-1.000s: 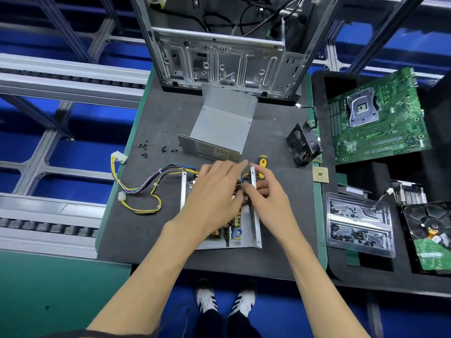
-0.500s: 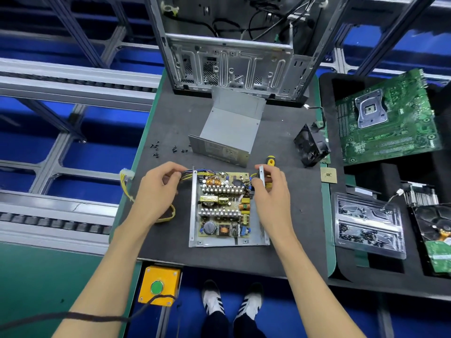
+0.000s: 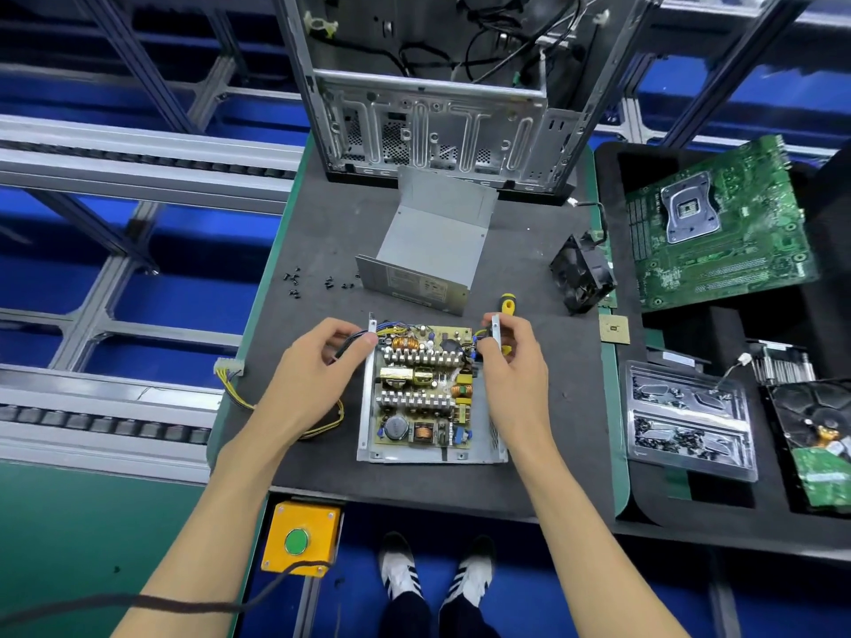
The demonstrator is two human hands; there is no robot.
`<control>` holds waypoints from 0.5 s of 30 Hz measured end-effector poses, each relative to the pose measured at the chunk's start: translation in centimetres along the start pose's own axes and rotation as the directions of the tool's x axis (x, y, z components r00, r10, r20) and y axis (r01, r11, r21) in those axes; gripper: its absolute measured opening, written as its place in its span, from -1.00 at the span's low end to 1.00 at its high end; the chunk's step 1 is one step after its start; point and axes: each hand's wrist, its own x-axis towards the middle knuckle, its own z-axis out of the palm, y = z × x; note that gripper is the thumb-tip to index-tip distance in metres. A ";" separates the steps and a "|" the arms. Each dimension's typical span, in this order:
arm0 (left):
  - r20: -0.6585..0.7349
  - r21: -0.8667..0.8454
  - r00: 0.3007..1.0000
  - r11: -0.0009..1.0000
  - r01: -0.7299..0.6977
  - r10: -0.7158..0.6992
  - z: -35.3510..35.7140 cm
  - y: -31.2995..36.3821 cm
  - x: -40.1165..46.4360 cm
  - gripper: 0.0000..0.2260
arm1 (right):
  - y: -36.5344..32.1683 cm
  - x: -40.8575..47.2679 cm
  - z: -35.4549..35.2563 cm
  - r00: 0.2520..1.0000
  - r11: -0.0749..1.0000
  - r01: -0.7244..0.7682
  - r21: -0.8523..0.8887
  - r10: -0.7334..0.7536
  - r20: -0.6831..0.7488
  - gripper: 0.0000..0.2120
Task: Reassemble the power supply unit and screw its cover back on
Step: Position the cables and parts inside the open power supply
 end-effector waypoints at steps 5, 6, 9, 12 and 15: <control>-0.094 0.252 0.995 0.968 0.007 0.017 0.4 1.3 -0.7 -0.68 | 0.0 -0.4 -0.9 0.999 1.000 0.005 0.008 -0.006 0.031 -0.80; -0.154 0.342 0.984 0.939 -0.029 0.087 0.5 1.9 -1.0 -0.63 | 0.1 -0.5 -1.2 1.000 1.000 0.004 0.025 -0.005 0.029 -0.81; -0.234 0.423 0.880 0.858 -0.292 0.414 1.2 4.5 -2.1 -0.62 | 0.6 -0.7 -2.3 0.999 0.996 -0.050 0.078 0.051 -0.006 -0.71; -0.029 0.476 0.804 0.715 -0.511 0.594 4.1 7.2 -2.4 -0.64 | 1.0 -0.7 -3.1 0.992 0.986 -0.122 0.116 0.122 0.007 -0.67; 0.190 0.538 0.844 0.666 -0.517 0.501 7.5 8.2 -1.6 -0.54 | 1.5 -0.8 -3.8 0.990 0.987 -0.131 0.088 0.125 0.071 -0.57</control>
